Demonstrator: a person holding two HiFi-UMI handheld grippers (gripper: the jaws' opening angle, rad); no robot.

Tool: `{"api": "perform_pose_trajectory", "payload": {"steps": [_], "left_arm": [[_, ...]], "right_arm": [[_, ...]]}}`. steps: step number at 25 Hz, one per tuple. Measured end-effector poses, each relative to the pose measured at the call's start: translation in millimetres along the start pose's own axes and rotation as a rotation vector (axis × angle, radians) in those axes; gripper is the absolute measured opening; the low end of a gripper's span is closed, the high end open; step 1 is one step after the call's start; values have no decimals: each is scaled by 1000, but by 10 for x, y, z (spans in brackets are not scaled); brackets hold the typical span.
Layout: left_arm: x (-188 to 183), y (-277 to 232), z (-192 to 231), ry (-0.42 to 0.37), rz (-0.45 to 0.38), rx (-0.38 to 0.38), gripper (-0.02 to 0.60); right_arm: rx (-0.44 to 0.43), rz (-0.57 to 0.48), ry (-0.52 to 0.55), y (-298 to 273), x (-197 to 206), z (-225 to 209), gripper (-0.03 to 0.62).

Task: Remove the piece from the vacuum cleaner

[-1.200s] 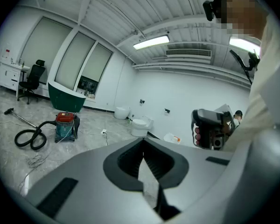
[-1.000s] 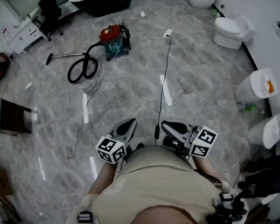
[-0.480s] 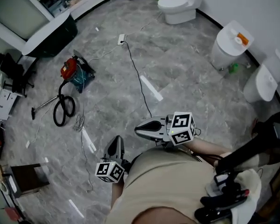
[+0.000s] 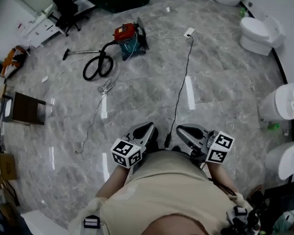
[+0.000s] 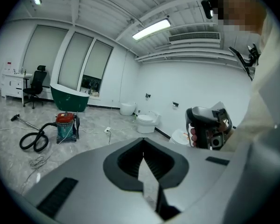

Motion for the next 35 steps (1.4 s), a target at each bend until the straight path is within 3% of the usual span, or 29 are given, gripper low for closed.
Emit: {"api": "perform_pose_trajectory", "payload": {"steps": [9, 15, 22, 28, 35], "left_arm": [[-133, -174, 597, 25, -15, 29, 5], [-332, -36, 1392, 36, -35, -4, 5], [-626, 43, 2135, 27, -76, 29, 5], [-765, 80, 2553, 10, -82, 37, 5], [-770, 246, 2919, 69, -140, 6, 5]], "right_arm": [[86, 30, 22, -397, -180, -266, 2], [102, 101, 57, -1112, -296, -428, 2], [139, 128, 114, -1871, -445, -577, 2], [162, 122, 111, -2318, -544, -704, 2], [165, 167, 117, -2704, -522, -745, 2]]}}
Point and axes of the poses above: the fingertips, and each gripper's own axes: y backward along the fingers, z to its left, x out of its underside, the point moved 10 cm from there along y, backward along the fingers, and after that the axes turned 1 degree about x, right-handed, at the moved point
